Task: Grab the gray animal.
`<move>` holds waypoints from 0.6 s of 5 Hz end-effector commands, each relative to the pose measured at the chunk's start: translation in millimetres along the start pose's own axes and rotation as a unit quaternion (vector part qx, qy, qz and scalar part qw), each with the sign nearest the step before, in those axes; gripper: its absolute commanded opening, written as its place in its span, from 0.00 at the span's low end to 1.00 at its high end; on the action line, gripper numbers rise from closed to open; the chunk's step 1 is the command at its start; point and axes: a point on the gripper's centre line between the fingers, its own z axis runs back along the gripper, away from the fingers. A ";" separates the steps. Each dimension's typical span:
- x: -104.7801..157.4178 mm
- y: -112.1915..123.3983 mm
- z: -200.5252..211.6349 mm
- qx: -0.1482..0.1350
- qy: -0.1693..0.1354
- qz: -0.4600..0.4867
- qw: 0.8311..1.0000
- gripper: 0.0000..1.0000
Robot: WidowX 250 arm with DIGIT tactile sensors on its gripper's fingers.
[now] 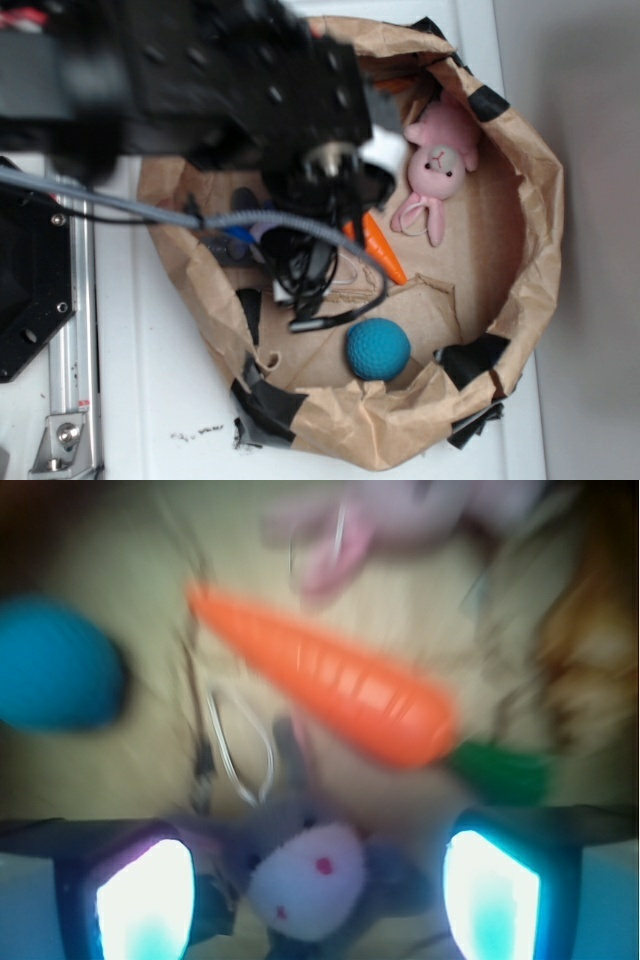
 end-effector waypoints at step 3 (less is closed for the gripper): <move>-18.7 -10.0 -24.2 0.018 0.023 -0.036 0.999 0.00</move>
